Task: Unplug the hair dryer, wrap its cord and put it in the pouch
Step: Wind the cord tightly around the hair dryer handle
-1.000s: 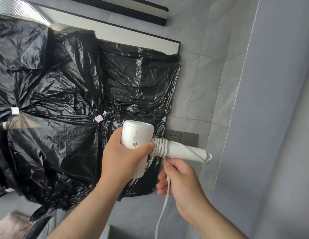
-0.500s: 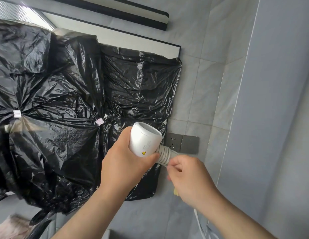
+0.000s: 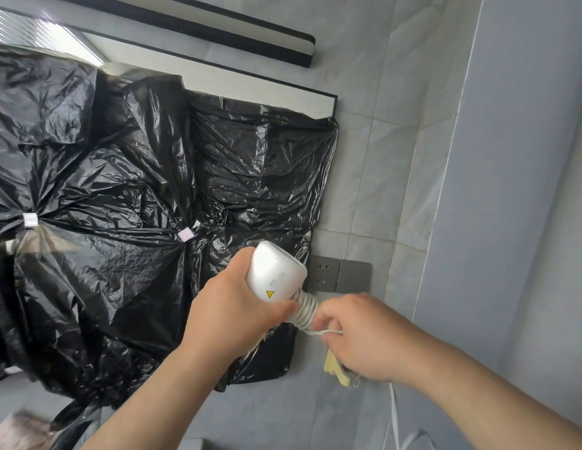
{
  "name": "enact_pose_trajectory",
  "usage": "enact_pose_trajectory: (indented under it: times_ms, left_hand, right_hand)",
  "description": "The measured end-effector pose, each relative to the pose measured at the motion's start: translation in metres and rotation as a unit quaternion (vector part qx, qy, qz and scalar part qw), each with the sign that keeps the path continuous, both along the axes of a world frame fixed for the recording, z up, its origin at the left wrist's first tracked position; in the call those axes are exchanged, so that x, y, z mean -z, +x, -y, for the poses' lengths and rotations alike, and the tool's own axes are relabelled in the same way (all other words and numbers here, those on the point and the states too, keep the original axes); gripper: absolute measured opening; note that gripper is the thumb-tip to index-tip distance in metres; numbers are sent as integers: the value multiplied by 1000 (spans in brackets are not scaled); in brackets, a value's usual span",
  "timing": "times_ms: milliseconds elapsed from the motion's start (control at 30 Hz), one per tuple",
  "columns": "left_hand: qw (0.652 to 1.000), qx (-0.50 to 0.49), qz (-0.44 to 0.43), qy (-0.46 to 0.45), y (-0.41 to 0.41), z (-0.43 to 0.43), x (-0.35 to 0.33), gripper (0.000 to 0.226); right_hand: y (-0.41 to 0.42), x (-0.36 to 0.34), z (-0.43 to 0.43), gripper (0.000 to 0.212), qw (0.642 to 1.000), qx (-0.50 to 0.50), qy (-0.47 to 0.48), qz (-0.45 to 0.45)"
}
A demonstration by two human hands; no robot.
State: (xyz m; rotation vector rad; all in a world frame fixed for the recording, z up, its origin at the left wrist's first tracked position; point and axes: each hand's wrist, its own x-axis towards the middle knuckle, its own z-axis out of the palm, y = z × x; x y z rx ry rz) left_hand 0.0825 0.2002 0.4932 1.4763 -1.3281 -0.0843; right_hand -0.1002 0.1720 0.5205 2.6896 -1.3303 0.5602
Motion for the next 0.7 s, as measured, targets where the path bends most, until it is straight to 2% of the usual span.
enact_pose_trajectory:
  times_ms: [100, 200, 333, 400, 533, 700]
  left_hand:
    - [999, 16, 42, 14, 1, -1, -5, 59]
    - [998, 36, 51, 21, 6, 1, -9, 61]
    - [995, 59, 78, 35, 10, 1, -9, 63]
    - [994, 69, 78, 35, 12, 2, -6, 63]
    - [994, 111, 9, 18, 21, 8, -5, 58]
    - [982, 168, -80, 17, 27, 16, -2, 43]
  right_hand:
    - [1, -12, -4, 15, 997, -5, -29, -69]
    - [0, -15, -5, 13, 996, -14, -40, -83]
    - [-2, -15, -3, 32, 991, -10, -102, -91]
    - [-3, -14, -1, 33, 987, -29, -126, -95]
    - [-8, -11, 4, 27, 991, -76, -113, -14]
    - [-8, -12, 6, 22, 992, -76, -77, 68]
